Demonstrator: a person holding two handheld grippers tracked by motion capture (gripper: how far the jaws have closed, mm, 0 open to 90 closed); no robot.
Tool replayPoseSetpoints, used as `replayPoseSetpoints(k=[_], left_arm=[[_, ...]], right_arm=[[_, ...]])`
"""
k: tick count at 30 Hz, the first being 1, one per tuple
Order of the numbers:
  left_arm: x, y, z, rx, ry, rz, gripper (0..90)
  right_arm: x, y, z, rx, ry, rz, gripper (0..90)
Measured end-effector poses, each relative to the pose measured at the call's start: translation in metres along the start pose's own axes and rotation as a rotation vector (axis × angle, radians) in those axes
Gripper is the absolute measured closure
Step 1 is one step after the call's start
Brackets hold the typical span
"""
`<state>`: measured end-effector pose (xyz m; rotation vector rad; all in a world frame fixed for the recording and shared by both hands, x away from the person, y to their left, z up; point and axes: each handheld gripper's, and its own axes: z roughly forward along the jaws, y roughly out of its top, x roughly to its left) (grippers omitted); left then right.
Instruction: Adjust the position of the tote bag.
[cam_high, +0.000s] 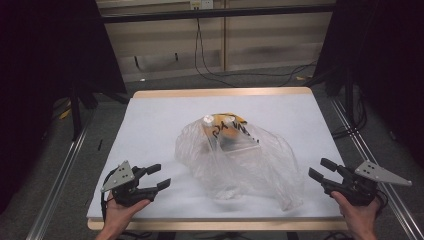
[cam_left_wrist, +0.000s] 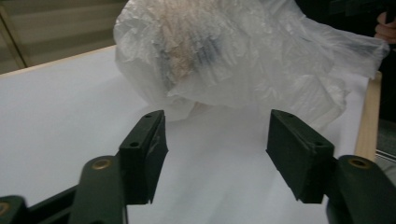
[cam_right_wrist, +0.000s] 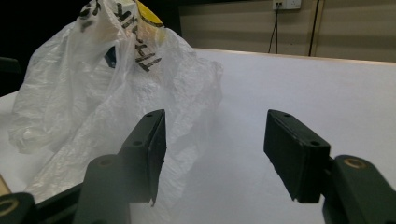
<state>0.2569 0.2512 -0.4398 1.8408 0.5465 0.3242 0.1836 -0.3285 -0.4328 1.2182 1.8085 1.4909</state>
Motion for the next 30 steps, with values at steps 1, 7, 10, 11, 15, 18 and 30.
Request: replayPoseSetpoints(k=[1, 7, 10, 11, 15, 18, 30], left_arm=[[-0.002, 0.001, 0.0, 0.007, -0.012, -0.006, 39.7], [-0.017, 0.005, 0.004, 0.027, -0.075, 0.021, 44.5], [-0.023, 0.009, 0.008, 0.048, -0.105, 0.046, 45.4], [-0.025, 0.01, 0.01, 0.051, -0.115, 0.047, 45.2], [-0.03, 0.016, 0.018, 0.067, -0.142, 0.078, 44.8], [-0.034, 0.019, 0.025, 0.068, -0.164, 0.074, 47.8], [-0.055, 0.03, 0.052, 0.088, -0.279, 0.153, 58.1]], right_arm=[[0.001, 0.001, -0.001, 0.001, 0.002, -0.007, 41.4], [0.014, 0.005, -0.005, 0.032, 0.056, -0.063, 44.5], [0.022, 0.005, -0.006, 0.043, 0.083, -0.078, 47.5], [0.024, 0.004, -0.006, 0.048, 0.091, -0.084, 48.5], [0.031, 0.002, -0.005, 0.069, 0.141, -0.081, 55.8], [0.035, 0.002, -0.003, 0.078, 0.175, -0.093, 59.5], [0.059, -0.008, 0.002, 0.175, 0.259, -0.146, 61.1]])
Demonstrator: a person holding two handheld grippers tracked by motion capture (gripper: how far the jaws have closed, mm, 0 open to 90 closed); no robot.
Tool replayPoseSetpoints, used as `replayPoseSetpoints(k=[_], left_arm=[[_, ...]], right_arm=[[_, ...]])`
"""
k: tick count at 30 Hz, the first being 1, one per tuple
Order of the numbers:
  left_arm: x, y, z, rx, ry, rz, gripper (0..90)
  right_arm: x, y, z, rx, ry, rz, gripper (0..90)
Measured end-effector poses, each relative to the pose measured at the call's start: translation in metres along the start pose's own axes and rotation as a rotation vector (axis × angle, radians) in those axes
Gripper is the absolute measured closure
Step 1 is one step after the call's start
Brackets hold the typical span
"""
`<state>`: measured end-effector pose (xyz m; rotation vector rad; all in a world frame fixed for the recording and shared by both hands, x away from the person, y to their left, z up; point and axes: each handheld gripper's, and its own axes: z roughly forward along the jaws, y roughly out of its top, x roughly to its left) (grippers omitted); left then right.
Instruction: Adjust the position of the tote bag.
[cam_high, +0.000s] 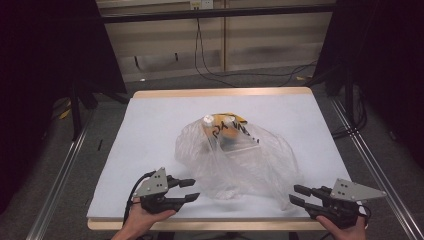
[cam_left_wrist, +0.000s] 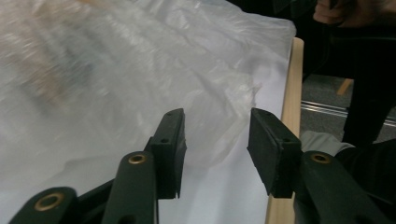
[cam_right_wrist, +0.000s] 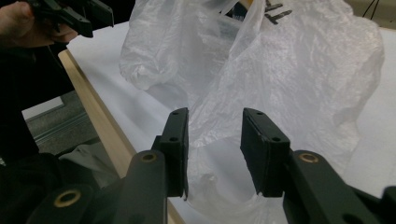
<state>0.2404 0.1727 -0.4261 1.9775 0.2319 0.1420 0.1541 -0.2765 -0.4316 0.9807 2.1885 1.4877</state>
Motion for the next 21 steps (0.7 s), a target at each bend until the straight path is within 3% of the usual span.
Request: replayPoseSetpoints(k=[3, 10, 14, 21], left_arm=[[-0.003, 0.01, 0.012, -0.008, -0.024, 0.008, 61.2], [-0.008, 0.029, 0.047, 0.037, -0.111, 0.073, 60.4], [-0.011, 0.027, 0.068, 0.081, -0.135, 0.102, 60.2], [-0.007, 0.011, 0.087, 0.128, -0.135, 0.084, 58.4]], right_arm=[[0.001, -0.001, 0.004, 0.021, 0.005, -0.008, 55.1], [0.001, -0.004, 0.01, 0.072, 0.026, -0.016, 50.8], [-0.003, -0.007, 0.016, 0.106, 0.04, -0.015, 49.5], [-0.006, -0.007, 0.025, 0.147, 0.058, -0.036, 48.3]])
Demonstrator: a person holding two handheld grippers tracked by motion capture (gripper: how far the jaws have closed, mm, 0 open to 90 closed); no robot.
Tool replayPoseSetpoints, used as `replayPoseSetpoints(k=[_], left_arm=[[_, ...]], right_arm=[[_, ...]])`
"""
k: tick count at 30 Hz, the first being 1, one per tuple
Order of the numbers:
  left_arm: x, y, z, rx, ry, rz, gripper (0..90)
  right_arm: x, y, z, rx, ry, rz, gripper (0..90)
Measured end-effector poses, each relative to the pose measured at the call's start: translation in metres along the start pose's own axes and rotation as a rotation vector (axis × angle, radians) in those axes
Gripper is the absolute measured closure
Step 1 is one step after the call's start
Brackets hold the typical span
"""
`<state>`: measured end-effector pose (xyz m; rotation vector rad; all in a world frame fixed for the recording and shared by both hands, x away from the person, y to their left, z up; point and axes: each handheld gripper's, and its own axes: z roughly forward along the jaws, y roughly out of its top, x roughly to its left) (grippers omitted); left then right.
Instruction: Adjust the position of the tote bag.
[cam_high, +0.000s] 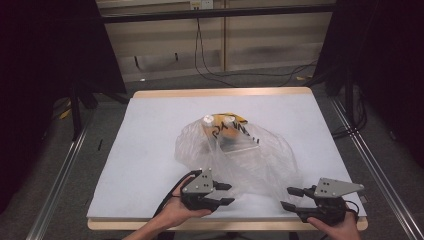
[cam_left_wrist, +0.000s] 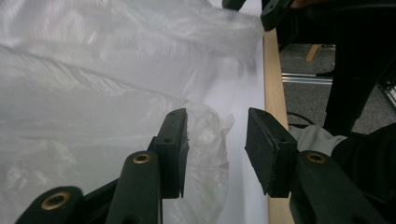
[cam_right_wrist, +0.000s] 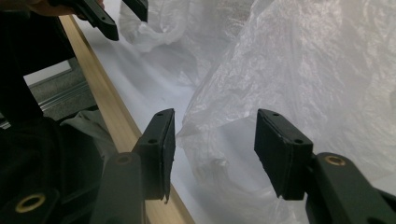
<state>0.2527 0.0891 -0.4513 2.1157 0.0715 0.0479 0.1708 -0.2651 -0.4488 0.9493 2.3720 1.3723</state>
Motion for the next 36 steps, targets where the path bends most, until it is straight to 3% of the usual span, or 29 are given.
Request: replayPoseSetpoints(k=[3, 5, 13, 20, 24, 27, 32, 36], left_arm=[[0.002, -0.007, 0.004, 0.015, -0.003, -0.018, 56.4], [0.003, -0.009, 0.005, 0.045, -0.006, -0.008, 56.5], [0.009, -0.014, 0.013, 0.084, 0.01, -0.005, 56.2], [0.012, -0.022, 0.016, 0.127, 0.048, 0.002, 57.0], [0.016, -0.026, 0.021, 0.163, 0.05, -0.01, 56.9], [0.018, -0.027, 0.02, 0.162, 0.041, -0.023, 57.1], [0.016, -0.026, 0.021, 0.163, -0.004, -0.028, 73.5], [0.018, -0.025, 0.019, 0.178, -0.012, -0.047, 83.1]], right_arm=[[-0.004, 0.001, 0.007, 0.028, 0.005, -0.009, 48.0], [-0.007, 0.001, 0.01, 0.046, 0.006, -0.007, 47.0], [-0.008, -0.001, 0.019, 0.107, 0.022, -0.023, 47.3], [-0.009, -0.003, 0.026, 0.165, 0.028, -0.03, 49.2], [-0.008, -0.004, 0.028, 0.182, 0.03, -0.034, 51.3], [-0.009, -0.004, 0.029, 0.195, 0.028, -0.037, 52.9], [-0.008, -0.005, 0.032, 0.222, 0.034, -0.034, 59.6], [-0.008, -0.005, 0.031, 0.215, 0.027, -0.046, 73.0]])
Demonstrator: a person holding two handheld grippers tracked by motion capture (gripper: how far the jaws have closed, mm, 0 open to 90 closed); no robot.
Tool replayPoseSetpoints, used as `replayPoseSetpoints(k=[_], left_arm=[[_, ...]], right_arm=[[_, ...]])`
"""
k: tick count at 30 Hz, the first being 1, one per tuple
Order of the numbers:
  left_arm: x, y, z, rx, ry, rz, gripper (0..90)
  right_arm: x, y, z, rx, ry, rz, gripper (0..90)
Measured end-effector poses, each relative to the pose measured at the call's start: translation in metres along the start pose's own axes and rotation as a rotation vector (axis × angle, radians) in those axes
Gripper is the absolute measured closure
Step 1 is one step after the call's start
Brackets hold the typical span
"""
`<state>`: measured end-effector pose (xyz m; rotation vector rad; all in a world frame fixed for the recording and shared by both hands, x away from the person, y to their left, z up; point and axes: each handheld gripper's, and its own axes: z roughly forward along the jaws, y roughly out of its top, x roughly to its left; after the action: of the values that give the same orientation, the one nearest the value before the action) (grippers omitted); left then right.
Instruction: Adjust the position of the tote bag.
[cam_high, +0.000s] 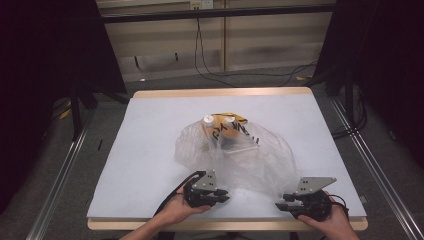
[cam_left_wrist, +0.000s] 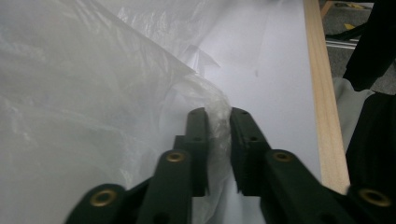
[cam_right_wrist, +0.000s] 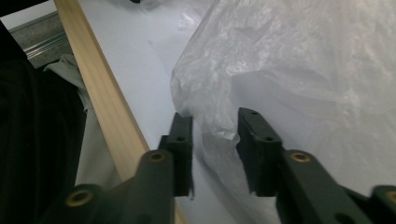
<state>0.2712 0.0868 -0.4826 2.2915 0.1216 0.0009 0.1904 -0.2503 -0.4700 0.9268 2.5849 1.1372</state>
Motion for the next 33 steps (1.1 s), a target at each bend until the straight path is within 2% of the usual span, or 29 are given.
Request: replayPoseSetpoints(k=[1, 2, 5, 9, 13, 15, 19, 22, 24, 26, 31, 33], left_arm=[[-0.001, -0.001, 0.0, -0.02, 0.012, 0.005, 85.0], [-0.001, 0.0, -0.002, -0.015, 0.006, 0.006, 85.7], [-0.002, 0.001, -0.005, -0.042, -0.003, -0.005, 86.5], [-0.003, 0.003, -0.013, -0.085, -0.005, -0.025, 87.3], [-0.01, 0.004, -0.021, -0.106, -0.012, -0.014, 87.2], [-0.014, 0.004, -0.025, -0.109, -0.005, 0.012, 87.2], [-0.019, 0.006, -0.035, -0.155, -0.006, 0.023, 87.2], [-0.021, 0.007, -0.043, -0.183, -0.003, 0.024, 87.2], [-0.021, 0.008, -0.048, -0.204, -0.027, 0.008, 87.4], [-0.021, 0.007, -0.053, -0.234, -0.042, -0.004, 87.4], [-0.024, 0.009, -0.063, -0.261, -0.008, 0.016, 87.5], [-0.025, 0.011, -0.067, -0.273, 0.001, 0.007, 87.6]], right_arm=[[0.0, 0.0, -0.001, -0.011, -0.002, 0.002, 77.3], [0.0, 0.0, -0.003, -0.02, -0.001, 0.007, 80.6], [0.0, 0.0, -0.007, -0.053, -0.004, 0.01, 86.7], [-0.001, 0.0, -0.01, -0.084, -0.005, 0.017, 88.0], [0.001, 0.001, -0.016, -0.123, -0.023, 0.02, 88.9], [0.002, 0.001, -0.02, -0.151, -0.04, 0.016, 89.4], [0.003, 0.0, -0.029, -0.217, -0.055, 0.015, 90.0], [0.003, 0.0, -0.032, -0.24, -0.062, 0.014, 90.0], [0.004, 0.0, -0.034, -0.256, -0.055, 0.009, 90.0], [0.005, 0.0, -0.036, -0.274, -0.068, 0.006, 90.0], [0.006, 0.0, -0.043, -0.327, -0.079, 0.017, 90.0], [0.006, 0.001, -0.047, -0.344, -0.074, 0.025, 90.0]])
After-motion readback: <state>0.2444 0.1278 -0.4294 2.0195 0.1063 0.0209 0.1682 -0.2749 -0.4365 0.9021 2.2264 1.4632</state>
